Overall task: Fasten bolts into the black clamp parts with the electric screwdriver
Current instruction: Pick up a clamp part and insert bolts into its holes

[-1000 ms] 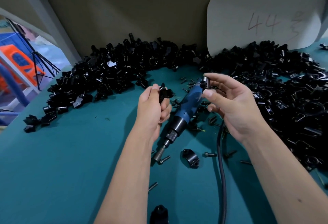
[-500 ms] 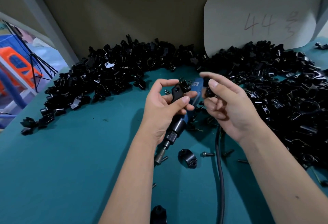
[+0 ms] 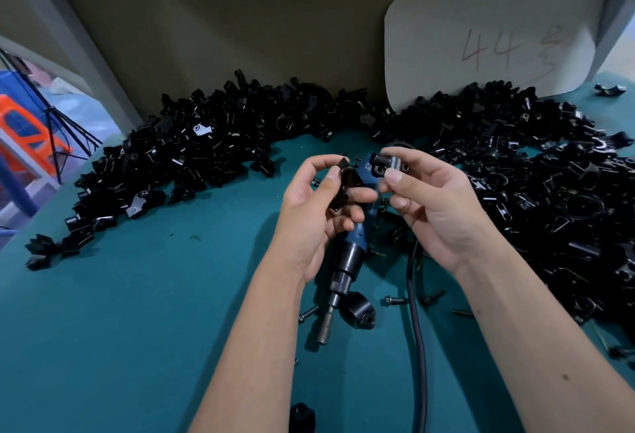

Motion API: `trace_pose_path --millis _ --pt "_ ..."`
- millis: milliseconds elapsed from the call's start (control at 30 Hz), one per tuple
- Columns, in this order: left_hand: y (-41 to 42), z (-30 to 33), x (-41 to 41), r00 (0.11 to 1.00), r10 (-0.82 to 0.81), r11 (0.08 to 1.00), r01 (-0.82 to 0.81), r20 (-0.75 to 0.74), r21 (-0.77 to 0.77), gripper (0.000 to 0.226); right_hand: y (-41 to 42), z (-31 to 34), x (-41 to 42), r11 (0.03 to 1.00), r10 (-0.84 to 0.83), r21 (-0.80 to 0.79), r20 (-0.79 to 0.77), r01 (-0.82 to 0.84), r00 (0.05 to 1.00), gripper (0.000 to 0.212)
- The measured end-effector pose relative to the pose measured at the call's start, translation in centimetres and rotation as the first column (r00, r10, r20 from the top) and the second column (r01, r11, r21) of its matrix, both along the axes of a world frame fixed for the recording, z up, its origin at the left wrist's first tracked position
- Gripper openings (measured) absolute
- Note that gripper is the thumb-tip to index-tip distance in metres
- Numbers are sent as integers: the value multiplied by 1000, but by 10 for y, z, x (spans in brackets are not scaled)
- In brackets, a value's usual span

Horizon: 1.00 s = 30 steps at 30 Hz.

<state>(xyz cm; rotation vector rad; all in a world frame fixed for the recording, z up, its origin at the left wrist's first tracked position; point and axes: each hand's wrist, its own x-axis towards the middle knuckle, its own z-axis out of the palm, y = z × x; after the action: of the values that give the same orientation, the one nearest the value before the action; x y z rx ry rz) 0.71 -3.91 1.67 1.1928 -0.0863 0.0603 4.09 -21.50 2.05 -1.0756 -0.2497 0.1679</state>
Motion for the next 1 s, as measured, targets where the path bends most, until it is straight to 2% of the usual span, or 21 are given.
trace_pose_path --millis 67,200,300,433,467,533,600,700,833,1000 --pt "3 0 0 1000 -12 1000 12 19 -6 12 2 1 -1 1000 -10 -4 7 10 1000 35" --pt "5 0 -1 995 -43 997 38 86 60 32 15 4 -8 999 -33 35 38 31 999 35" --pt "0 -2 0 993 19 992 -33 115 126 13 26 5 -16 999 -10 35 106 6 994 24" --pt "0 -4 2 987 102 964 -129 126 231 3 36 2 -18 998 -51 -32 128 56 990 20" --pt "0 -4 2 984 123 958 -152 128 245 4 37 0 -17 995 -81 -50 123 87 989 20" --pt "-1 -3 2 977 164 948 -194 134 254 19 37 -2 -16 989 -137 -47 110 143 984 19" --pt "0 -2 2 975 180 954 -205 131 219 30 36 -3 -15 977 -189 -80 127 200 974 18" --pt "0 1 2 981 169 982 -176 93 73 26 34 -4 -13 965 -179 -154 197 210 964 19" --pt "-1 2 2 990 124 989 -117 71 -93 21 34 -4 -13 963 -164 -180 198 200 966 18" --pt "-3 3 1 995 94 986 -90 25 -143 22 33 -6 -13 951 -224 -160 232 265 946 15"
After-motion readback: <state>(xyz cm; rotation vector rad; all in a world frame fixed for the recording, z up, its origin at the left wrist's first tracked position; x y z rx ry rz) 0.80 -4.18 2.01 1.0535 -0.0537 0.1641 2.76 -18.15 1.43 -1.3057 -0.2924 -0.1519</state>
